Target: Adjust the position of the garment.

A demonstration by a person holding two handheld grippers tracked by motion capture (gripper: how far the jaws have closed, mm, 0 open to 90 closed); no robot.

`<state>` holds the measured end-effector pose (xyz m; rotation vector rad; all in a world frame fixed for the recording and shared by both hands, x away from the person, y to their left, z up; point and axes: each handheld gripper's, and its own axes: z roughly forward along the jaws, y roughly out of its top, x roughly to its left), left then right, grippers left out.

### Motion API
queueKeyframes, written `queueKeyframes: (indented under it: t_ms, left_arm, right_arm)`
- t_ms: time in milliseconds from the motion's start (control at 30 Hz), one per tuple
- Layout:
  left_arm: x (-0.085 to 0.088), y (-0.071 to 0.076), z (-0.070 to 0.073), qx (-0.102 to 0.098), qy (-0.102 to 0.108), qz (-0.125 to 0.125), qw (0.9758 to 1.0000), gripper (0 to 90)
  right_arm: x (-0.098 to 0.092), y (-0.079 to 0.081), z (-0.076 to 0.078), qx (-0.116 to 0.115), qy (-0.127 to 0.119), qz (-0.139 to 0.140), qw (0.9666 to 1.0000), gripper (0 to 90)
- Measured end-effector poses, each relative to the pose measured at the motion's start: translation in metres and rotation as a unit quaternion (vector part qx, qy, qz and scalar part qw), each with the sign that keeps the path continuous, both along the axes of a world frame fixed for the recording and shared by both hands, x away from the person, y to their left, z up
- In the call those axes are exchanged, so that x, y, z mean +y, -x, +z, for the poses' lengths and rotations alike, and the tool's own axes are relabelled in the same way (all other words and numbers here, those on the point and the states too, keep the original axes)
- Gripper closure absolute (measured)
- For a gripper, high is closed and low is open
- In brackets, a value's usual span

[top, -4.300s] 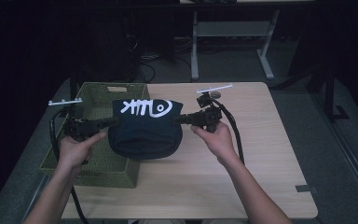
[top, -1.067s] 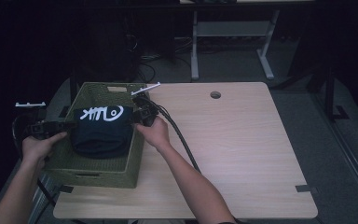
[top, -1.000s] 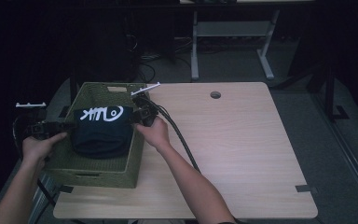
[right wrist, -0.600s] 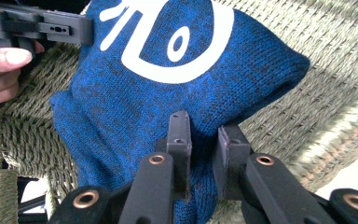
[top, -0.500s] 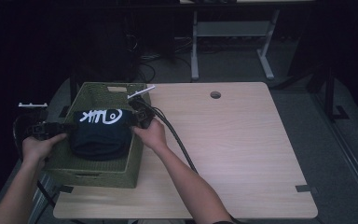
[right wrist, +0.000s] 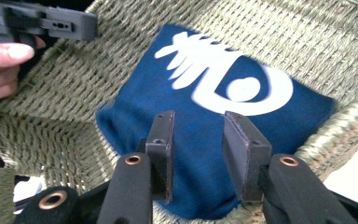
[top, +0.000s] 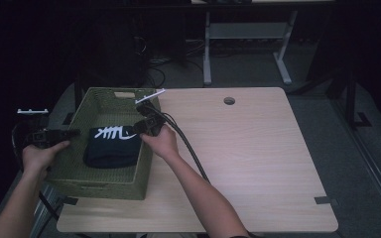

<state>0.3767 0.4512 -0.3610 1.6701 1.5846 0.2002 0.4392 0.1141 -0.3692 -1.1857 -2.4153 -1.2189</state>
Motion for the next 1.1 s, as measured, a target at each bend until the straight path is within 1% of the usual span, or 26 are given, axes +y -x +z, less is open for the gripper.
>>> queueKeyframes:
  t_ms: [133, 167, 200, 267, 367, 500, 533, 667, 800, 833, 900, 967, 1000, 1067, 1100]
  left_arm:
    - [0.0, 0.002, 0.001, -0.005, 0.003, 0.001, 1.0, 72.6]
    - [0.0, 0.002, 0.001, -0.005, 0.003, 0.001, 1.0, 72.5]
    - [0.001, 0.003, 0.003, -0.009, 0.004, -0.001, 0.9999, 72.6]
    - [0.0, 0.005, 0.004, -0.012, 0.008, 0.0, 0.9999, 72.3]
    - [0.0, 0.008, 0.006, -0.019, 0.009, -0.004, 0.9998, 72.0]
    - [-0.004, 0.014, 0.01, -0.026, 0.016, -0.005, 0.9995, 71.2]
    - [-0.004, 0.016, 0.012, -0.027, 0.014, -0.008, 0.9995, 71.0]
    - [-0.004, 0.024, 0.021, -0.035, 0.009, -0.007, 0.9993, 68.6]
    - [-0.007, 0.035, 0.028, -0.043, 0.014, -0.001, 0.999, 64.3]
    - [-0.007, 0.035, 0.028, -0.043, 0.014, -0.001, 0.999, 63.5]
    - [-0.015, 0.046, 0.032, -0.05, 0.017, -0.002, 0.9986, 61.8]
    - [-0.02, 0.052, 0.035, -0.056, 0.013, -0.002, 0.9983, 61.0]
    - [-0.023, 0.055, 0.037, -0.059, 0.014, 0.001, 0.9982, 60.4]
    - [-0.028, 0.06, 0.038, -0.059, 0.016, 0.0, 0.9981, 59.0]
    - [-0.031, 0.062, 0.039, -0.06, 0.015, 0.002, 0.9981, 58.4]
  right_arm:
    - [-0.005, -0.001, 0.004, -0.002, -0.003, -0.003, 1.0, 63.7]
    - [-0.005, -0.001, 0.004, -0.001, -0.006, -0.003, 1.0, 63.7]
    - [-0.006, -0.001, 0.005, -0.001, -0.012, -0.003, 0.9999, 63.5]
    - [-0.006, -0.001, 0.006, -0.002, -0.015, -0.002, 0.9999, 63.5]
    - [-0.007, 0.0, 0.007, 0.001, -0.021, 0.001, 0.9998, 62.8]
    - [-0.009, 0.001, 0.01, 0.003, -0.034, 0.006, 0.9994, 61.9]
    - [-0.01, 0.001, 0.011, 0.002, -0.038, 0.006, 0.9992, 61.7]
    - [-0.013, 0.002, 0.014, 0.004, -0.049, 0.013, 0.9987, 60.2]
    - [-0.021, 0.003, 0.018, 0.002, -0.064, 0.019, 0.9977, 56.0]
    - [-0.023, 0.003, 0.019, 0.003, -0.067, 0.019, 0.9976, 54.9]
    - [-0.029, 0.003, 0.021, 0.002, -0.073, 0.021, 0.9971, 52.1]
    - [-0.036, 0.002, 0.022, 0.004, -0.088, 0.021, 0.9959, 50.1]
    - [-0.04, 0.002, 0.023, 0.004, -0.09, 0.021, 0.9957, 48.1]
    - [-0.046, 0.001, 0.024, 0.008, -0.086, 0.025, 0.9959, 45.4]
    - [-0.05, 0.001, 0.023, 0.009, -0.091, 0.025, 0.9955, 44.9]
